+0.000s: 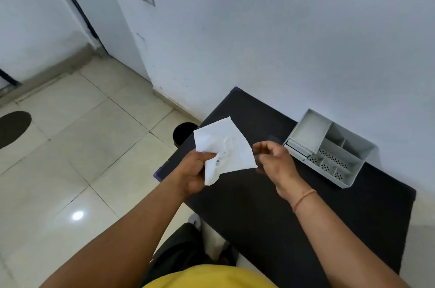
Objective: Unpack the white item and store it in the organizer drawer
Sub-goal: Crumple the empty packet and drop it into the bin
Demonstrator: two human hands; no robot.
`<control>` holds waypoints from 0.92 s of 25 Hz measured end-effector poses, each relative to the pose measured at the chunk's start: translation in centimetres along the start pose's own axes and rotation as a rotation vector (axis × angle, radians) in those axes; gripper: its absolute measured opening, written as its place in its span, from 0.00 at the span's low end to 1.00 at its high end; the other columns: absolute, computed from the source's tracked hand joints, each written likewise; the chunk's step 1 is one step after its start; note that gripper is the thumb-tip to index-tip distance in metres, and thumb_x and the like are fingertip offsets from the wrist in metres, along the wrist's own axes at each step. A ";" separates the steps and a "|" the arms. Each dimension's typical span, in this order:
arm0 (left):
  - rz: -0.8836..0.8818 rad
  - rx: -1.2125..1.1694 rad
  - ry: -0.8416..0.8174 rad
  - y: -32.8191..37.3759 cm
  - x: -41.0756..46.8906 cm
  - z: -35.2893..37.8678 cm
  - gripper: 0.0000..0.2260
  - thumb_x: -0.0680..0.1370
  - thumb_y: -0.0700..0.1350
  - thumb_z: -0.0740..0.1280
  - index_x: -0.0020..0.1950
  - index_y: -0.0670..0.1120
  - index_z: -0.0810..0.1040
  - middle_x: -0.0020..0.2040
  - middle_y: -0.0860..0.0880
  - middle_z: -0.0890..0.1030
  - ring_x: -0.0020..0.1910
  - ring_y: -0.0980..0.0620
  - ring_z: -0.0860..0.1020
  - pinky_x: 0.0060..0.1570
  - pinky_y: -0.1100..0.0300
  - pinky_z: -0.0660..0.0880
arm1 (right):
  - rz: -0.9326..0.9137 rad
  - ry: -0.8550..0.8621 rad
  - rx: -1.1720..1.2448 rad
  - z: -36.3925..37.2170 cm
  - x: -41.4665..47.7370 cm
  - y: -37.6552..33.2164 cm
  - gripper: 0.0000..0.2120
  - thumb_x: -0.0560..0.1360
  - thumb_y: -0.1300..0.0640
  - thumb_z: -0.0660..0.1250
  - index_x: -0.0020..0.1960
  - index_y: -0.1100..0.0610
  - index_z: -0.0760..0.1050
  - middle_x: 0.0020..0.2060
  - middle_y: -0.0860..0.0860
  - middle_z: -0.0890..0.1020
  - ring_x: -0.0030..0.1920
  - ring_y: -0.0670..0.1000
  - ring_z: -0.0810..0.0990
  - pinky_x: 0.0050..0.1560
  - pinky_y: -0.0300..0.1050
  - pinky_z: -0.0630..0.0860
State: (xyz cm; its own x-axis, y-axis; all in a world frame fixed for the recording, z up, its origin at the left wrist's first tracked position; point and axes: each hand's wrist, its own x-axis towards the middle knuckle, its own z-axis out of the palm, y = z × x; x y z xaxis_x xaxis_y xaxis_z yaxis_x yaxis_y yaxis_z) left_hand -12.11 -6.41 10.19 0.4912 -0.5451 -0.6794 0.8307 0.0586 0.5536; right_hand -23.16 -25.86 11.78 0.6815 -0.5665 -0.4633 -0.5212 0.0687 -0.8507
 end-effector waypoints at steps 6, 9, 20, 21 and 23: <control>0.084 0.103 0.110 4.7 -3.1 -1.9 0.08 0.84 0.36 0.65 0.60 0.40 0.83 0.39 0.44 0.87 0.31 0.50 0.84 0.24 0.61 0.79 | -0.130 -0.334 0.184 8.0 -3.2 -4.9 0.20 0.72 0.51 0.80 0.62 0.47 0.81 0.55 0.51 0.87 0.53 0.55 0.87 0.48 0.51 0.86; 0.220 0.403 0.212 8.4 -3.9 -4.4 0.09 0.83 0.43 0.69 0.62 0.45 0.83 0.48 0.44 0.88 0.43 0.47 0.87 0.32 0.58 0.83 | -0.096 -0.226 0.250 14.5 -2.0 -7.3 0.19 0.73 0.52 0.80 0.62 0.50 0.81 0.54 0.54 0.88 0.52 0.54 0.89 0.51 0.55 0.87; 0.592 0.863 0.376 27.4 -5.9 -23.6 0.12 0.73 0.53 0.79 0.53 0.50 0.88 0.45 0.50 0.89 0.43 0.49 0.87 0.40 0.50 0.87 | -0.108 -0.090 0.174 38.6 1.8 -19.2 0.07 0.78 0.50 0.73 0.53 0.52 0.85 0.46 0.56 0.90 0.42 0.55 0.87 0.47 0.56 0.86; 0.593 0.815 0.417 29.4 -5.4 -24.5 0.09 0.74 0.51 0.79 0.49 0.48 0.88 0.43 0.48 0.88 0.42 0.47 0.87 0.41 0.45 0.87 | -0.144 -0.104 0.182 39.9 1.9 -20.5 0.08 0.79 0.48 0.71 0.54 0.51 0.84 0.47 0.54 0.89 0.43 0.53 0.87 0.46 0.52 0.85; 0.614 0.805 0.455 32.4 -4.3 -25.6 0.08 0.72 0.52 0.79 0.43 0.48 0.88 0.39 0.47 0.88 0.40 0.45 0.87 0.41 0.41 0.86 | -0.231 -0.122 0.180 41.4 2.1 -22.4 0.09 0.81 0.47 0.69 0.58 0.47 0.82 0.50 0.49 0.88 0.46 0.49 0.89 0.48 0.49 0.86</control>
State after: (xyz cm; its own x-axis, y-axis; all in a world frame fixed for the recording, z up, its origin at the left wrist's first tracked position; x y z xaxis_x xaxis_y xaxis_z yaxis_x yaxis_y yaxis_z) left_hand 19.43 19.28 18.75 0.9486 -0.2418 -0.2040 0.0812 -0.4369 0.8958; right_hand 11.26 5.38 19.61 0.8335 -0.4822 -0.2697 -0.2537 0.0997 -0.9621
